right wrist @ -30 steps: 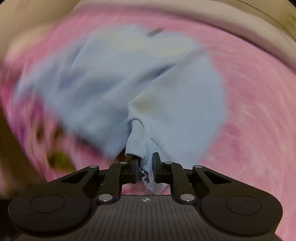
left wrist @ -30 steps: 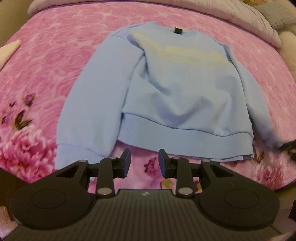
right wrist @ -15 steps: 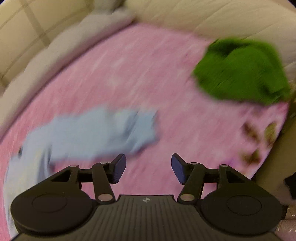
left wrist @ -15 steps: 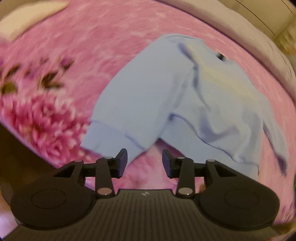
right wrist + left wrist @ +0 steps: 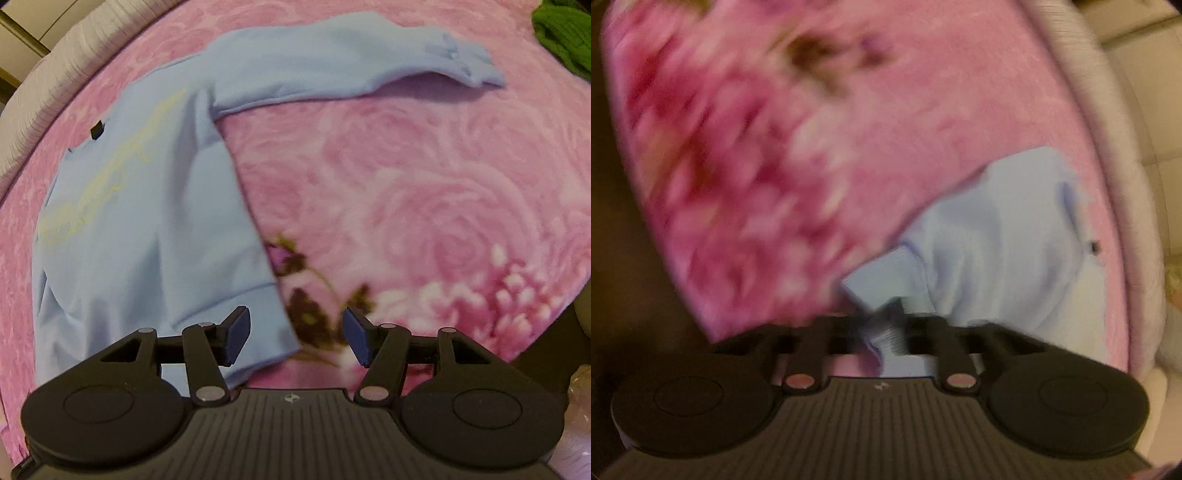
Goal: Fold clothes
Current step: 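Grasp the sweatshirt hem with the left gripper and pull it to straighten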
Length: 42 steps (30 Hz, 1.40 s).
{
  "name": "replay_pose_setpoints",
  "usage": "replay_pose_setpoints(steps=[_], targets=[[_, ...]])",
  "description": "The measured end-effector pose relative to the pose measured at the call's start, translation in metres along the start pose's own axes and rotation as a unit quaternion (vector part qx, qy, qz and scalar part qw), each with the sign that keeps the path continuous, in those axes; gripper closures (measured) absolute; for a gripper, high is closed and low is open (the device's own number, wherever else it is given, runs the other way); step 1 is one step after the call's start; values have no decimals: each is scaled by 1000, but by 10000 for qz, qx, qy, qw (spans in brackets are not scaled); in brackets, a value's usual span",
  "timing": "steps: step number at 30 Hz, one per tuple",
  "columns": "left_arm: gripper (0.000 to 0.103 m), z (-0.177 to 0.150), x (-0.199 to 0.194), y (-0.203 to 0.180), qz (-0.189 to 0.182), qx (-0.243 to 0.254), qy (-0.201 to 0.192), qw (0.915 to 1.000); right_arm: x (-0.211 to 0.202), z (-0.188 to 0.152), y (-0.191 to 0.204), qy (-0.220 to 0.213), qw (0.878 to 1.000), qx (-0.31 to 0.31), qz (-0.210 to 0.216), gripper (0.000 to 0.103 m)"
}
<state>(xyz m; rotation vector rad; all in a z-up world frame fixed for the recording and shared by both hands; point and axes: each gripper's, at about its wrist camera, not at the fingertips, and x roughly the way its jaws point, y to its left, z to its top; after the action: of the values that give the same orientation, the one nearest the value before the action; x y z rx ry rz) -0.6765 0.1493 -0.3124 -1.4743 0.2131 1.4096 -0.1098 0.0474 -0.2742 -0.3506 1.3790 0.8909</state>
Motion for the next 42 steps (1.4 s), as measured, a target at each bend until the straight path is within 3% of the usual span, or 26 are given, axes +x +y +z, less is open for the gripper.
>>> replay_pose_setpoints(steps=[3, 5, 8, 10, 11, 14, 16, 19, 21, 24, 26, 29, 32, 34, 36, 38, 39, 40, 42], targets=[[98, 65, -37, -29, -314, 822, -808, 9928, 0, 4, 11, -122, 9999, 74, -58, 44], [98, 115, -66, -49, -298, 1610, -1521, 9747, -2, 6, 18, -198, 9997, 133, -91, 44], [98, 177, -100, -72, 80, 2637, -2413, 9339, -8, 4, 28, -290, 9992, 245, -92, 44], [95, 209, -96, -69, 514, 2942, -2537, 9200, -10, 1, 33, -315, 9990, 298, -54, 43], [93, 220, -85, -64, 769, 2983, -2458, 9191, -10, -1, 36, -320, 9990, 315, -43, 42], [93, 238, -43, -44, 1603, 2940, -1975, 9213, -8, -7, 40, -307, 9989, 349, -29, 39], [93, 226, -23, -31, 1614, 2517, -1489, 9426, -7, -11, 36, -284, 9988, 385, -61, 39], [89, 169, -7, -30, 673, 2173, -573, 9721, -7, -17, 26, -248, 9985, 470, -127, 39], [88, 114, 9, -38, -24, 2009, 285, 9792, -7, -20, 14, -223, 9980, 566, -188, 39], [87, 37, 36, -50, -941, 1694, 1387, 9712, -5, -21, -7, -166, 9963, 830, -145, 39], [82, -3, 52, -58, -1401, 1544, 1712, 9629, -3, -21, -20, -133, 9949, 997, -83, 39], [68, -35, 73, -60, -1627, 1132, 1731, 9648, 4, -25, -35, -152, 9927, 1180, 219, 39], [68, -47, 94, -61, -1622, 592, 1643, 9712, 19, -28, -50, -150, 9850, 1545, 749, 39], [75, -50, 99, -66, -1690, 472, 1683, 9700, 30, -30, -56, -185, 9747, 1866, 1219, 39], [90, -40, 93, -70, -1738, 730, 1666, 9678, 45, -32, -58, -104, 9610, 2206, 1666, 39], [92, -32, 78, -86, -1675, 1155, 1505, 9674, 55, -33, -52, -41, 9606, 2285, 1583, 53], [92, -25, 63, -95, -1695, 1321, 1373, 9669, 54, -31, -50, -81, 9632, 2235, 1490, 78], [92, -17, 42, -105, -1695, 1551, 1212, 9657, 48, -29, -48, -68, 9620, 2209, 1602, 91], [92, 0, -3, -124, -1682, 2030, 880, 9606, 34, -24, -44, -60, 9612, 2081, 1809, 96]])
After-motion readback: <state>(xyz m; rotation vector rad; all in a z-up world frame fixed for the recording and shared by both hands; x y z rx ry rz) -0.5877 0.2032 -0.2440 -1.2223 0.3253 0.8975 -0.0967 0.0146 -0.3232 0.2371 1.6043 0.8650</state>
